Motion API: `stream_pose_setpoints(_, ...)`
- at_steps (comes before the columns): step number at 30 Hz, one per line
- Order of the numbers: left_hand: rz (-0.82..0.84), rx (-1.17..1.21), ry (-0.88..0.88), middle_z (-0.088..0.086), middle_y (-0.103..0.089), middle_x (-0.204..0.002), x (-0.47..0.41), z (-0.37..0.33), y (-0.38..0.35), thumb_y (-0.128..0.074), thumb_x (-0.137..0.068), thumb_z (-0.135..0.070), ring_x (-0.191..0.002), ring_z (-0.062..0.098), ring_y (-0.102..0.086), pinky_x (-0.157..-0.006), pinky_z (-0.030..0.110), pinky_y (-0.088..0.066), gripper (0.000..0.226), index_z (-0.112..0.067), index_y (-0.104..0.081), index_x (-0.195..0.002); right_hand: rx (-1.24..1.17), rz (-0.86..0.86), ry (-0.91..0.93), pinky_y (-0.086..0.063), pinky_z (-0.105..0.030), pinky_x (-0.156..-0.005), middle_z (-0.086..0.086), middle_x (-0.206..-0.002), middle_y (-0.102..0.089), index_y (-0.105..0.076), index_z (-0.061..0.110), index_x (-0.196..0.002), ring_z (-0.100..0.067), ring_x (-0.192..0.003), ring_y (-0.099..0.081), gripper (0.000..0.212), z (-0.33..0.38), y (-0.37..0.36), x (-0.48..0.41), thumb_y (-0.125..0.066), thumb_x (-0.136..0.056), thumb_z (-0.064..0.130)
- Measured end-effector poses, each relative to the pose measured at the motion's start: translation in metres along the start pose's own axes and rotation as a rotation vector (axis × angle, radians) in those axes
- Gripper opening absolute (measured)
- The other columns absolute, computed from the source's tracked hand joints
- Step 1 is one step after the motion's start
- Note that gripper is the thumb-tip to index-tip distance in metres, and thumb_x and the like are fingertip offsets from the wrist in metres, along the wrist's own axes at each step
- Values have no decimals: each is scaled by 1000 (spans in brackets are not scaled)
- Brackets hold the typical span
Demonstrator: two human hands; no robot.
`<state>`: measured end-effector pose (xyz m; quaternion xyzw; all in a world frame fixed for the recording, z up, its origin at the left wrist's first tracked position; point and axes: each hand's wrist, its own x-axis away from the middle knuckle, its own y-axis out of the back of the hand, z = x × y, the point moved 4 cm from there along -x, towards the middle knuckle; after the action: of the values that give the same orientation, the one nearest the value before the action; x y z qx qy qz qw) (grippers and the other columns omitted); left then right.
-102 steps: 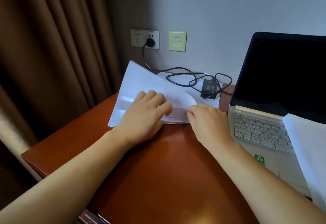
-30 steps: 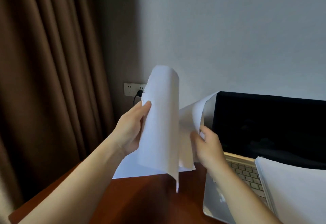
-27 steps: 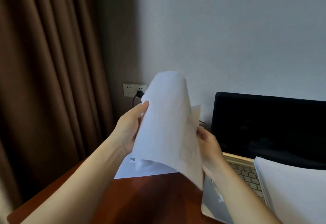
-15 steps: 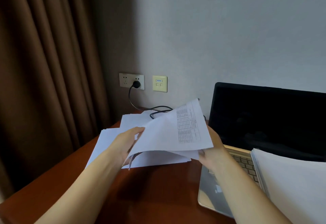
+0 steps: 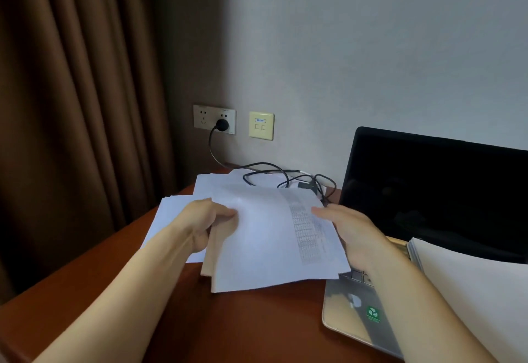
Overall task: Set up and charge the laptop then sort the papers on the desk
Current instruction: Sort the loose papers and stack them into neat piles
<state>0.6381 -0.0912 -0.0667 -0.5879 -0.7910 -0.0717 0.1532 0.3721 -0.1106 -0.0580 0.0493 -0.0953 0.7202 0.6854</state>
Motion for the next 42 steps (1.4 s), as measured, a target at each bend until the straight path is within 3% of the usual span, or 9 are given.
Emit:
stream_pose_setpoints(2,27,-73,21,21,-74,-88,-1,1,0,-70,-91,-2,-82,38,-70,-75,44,-58,10,-9,-64,-90,117,4,-30,-55,-32,-53,-15,-86,-75,-70,1,-95,-27,-70,-73,10,-5,-2,2,-72,-87,6)
stream_pose_setpoints(4,68,-216,15,17,-77,-87,-3,6,2,-75,-89,-11,-80,34,-74,-72,39,-61,11,-10,-70,-99,222,-4,-38,-52,-25,-46,-9,-76,-74,-71,4,-89,-21,-61,-70,2,-10,-5,5,-71,-88,5)
stream_pose_setpoints(9,103,-455,-101,6,-74,-98,-7,17,-5,-76,-88,-14,-89,27,-73,-72,32,-59,18,-23,-67,-101,442,55,-36,-58,-29,-63,-9,-94,-73,-72,7,-97,-22,-81,-70,10,-23,-12,0,-65,-91,4)
stream_pose_setpoints(13,131,-286,-280,2,-76,-106,-8,12,-7,-76,-87,-9,-92,26,-75,-84,45,-62,42,-22,-62,-125,398,17,90,-53,-27,-59,-7,-95,-74,-72,9,-102,-21,-83,-71,12,-15,-12,1,-65,-92,6)
stream_pose_setpoints(19,75,-125,-711,-9,-73,-116,21,-20,-11,-70,-95,-17,-105,15,-72,-92,46,-59,37,-31,-56,-126,164,-35,359,-59,-35,-81,2,-102,-76,-71,17,-109,-15,-92,-73,17,22,-14,14,-66,-94,12)
stream_pose_setpoints(24,17,-78,-893,-20,-68,-119,36,-33,-11,-67,-98,-18,-111,6,-68,-94,39,-58,36,-37,-52,-123,159,-38,537,-58,-27,-79,16,-98,-75,-68,32,-99,-4,-91,-71,19,38,-21,25,-63,-96,14)
stream_pose_setpoints(28,19,-126,-928,-15,-65,-126,35,-32,-10,-70,-96,-22,-118,12,-64,-95,42,-58,43,-37,-49,-131,172,-78,561,-57,-33,-84,15,-102,-74,-66,32,-106,-5,-95,-70,20,34,-20,24,-67,-93,17)
stream_pose_setpoints(36,33,-84,-918,-11,-65,-128,33,-26,-9,-66,-99,-17,-118,15,-65,-98,49,-55,42,-35,-51,-133,180,-133,676,-53,-16,-75,18,-101,-71,-59,31,-107,3,-92,-68,32,37,-22,28,-69,-89,6)
stream_pose_setpoints(42,-5,-41,-937,-7,-63,-134,32,-26,-6,-71,-94,-28,-124,17,-62,-103,50,-52,52,-34,-47,-139,128,-159,728,-52,-11,-73,12,-108,-68,-53,19,-120,4,-94,-67,44,36,-22,30,-75,-84,7)
